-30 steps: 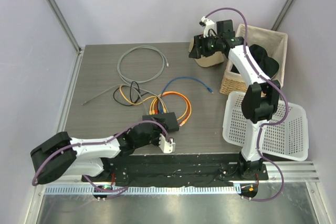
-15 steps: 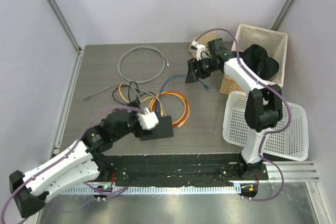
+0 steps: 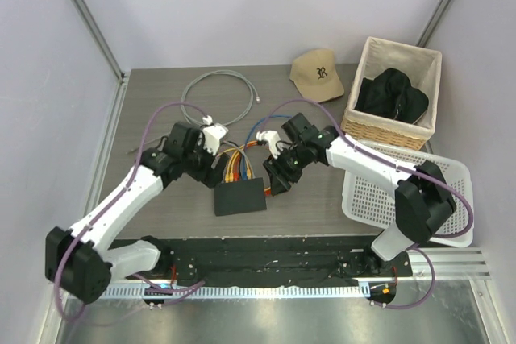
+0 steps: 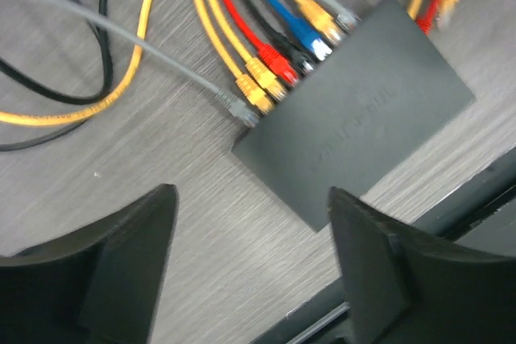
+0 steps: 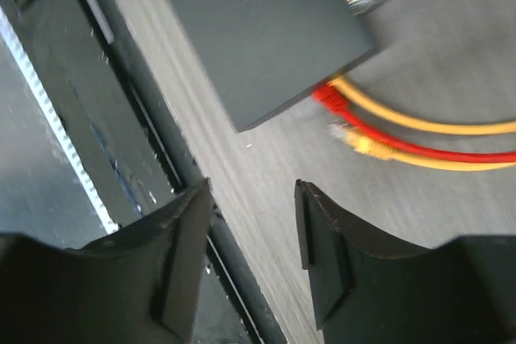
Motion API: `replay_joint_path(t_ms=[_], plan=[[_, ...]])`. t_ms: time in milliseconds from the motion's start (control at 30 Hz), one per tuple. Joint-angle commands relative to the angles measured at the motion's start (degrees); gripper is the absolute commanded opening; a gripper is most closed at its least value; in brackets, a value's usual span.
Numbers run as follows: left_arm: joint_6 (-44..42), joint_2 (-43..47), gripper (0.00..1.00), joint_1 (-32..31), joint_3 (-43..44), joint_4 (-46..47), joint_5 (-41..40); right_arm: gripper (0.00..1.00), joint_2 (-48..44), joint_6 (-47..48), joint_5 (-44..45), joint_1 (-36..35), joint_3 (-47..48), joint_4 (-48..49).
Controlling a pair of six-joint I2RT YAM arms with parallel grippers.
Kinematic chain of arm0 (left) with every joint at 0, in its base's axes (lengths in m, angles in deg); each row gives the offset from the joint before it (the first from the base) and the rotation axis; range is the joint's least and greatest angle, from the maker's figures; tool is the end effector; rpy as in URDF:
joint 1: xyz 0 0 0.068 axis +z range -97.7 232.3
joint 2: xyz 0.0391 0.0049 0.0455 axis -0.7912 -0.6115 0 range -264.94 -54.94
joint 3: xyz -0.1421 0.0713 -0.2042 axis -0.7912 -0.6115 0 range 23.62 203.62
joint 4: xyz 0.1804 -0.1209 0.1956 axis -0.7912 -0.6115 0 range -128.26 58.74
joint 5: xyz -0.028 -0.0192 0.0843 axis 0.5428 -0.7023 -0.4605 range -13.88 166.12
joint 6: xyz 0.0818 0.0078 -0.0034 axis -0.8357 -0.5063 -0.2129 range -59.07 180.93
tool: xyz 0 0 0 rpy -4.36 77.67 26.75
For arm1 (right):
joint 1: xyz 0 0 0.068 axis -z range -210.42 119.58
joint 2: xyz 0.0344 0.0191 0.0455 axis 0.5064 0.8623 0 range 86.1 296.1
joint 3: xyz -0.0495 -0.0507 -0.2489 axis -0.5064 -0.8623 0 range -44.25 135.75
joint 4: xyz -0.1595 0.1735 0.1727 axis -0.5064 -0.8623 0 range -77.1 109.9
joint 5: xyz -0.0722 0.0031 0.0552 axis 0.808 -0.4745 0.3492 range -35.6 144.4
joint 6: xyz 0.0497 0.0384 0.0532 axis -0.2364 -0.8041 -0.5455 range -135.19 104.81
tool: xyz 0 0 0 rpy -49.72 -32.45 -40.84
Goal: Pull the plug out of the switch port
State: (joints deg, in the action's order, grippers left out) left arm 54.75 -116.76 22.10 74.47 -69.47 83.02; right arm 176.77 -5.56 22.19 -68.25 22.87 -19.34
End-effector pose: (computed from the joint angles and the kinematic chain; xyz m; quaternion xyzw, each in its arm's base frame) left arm 0.2386 -0.1488 0.2298 0.3120 0.8822 -0.1276 0.3288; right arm 0.2632 0.2528 0.1873 -0.4355 0.8287 0.3165 0.1534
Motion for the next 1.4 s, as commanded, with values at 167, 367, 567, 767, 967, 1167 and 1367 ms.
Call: replay_joint_path(t_ms=[167, 367, 567, 767, 967, 1167, 1367], plan=[[13.4, -12.8, 0.22, 12.5, 1.5, 1.4, 13.5, 0.29, -2.3, 10.6, 3.4, -7.5, -1.9, -1.5], [12.4, -18.8, 0.09, 12.6, 1.3, 5.8, 11.6, 0.18, 0.9, 11.8, 5.0, -12.6, -3.4, -0.2], [11.3, -20.7, 0.08, 12.6, -2.2, 10.3, 10.2, 0.17, 5.1, 11.4, 3.9, -14.0, -2.5, 0.7], [10.7, -24.3, 0.09, 12.5, -1.5, 10.2, 11.8, 0.17, 8.5, 9.4, 6.0, -14.6, -1.1, 3.4], [10.0, -28.1, 0.1, 12.4, -0.1, 9.2, 15.2, 0.11, 11.2, 8.2, 15.4, -14.1, 0.7, 5.8], [8.4, -29.0, 0.12, 9.6, 0.6, 8.3, 18.0, 0.1, 13.8, 10.8, 19.8, -10.4, 3.4, 5.8], [7.9, -25.0, 0.09, 8.2, 2.1, 8.3, 13.0, 0.1, 13.2, 13.4, 20.4, -7.0, 4.1, 4.3]])
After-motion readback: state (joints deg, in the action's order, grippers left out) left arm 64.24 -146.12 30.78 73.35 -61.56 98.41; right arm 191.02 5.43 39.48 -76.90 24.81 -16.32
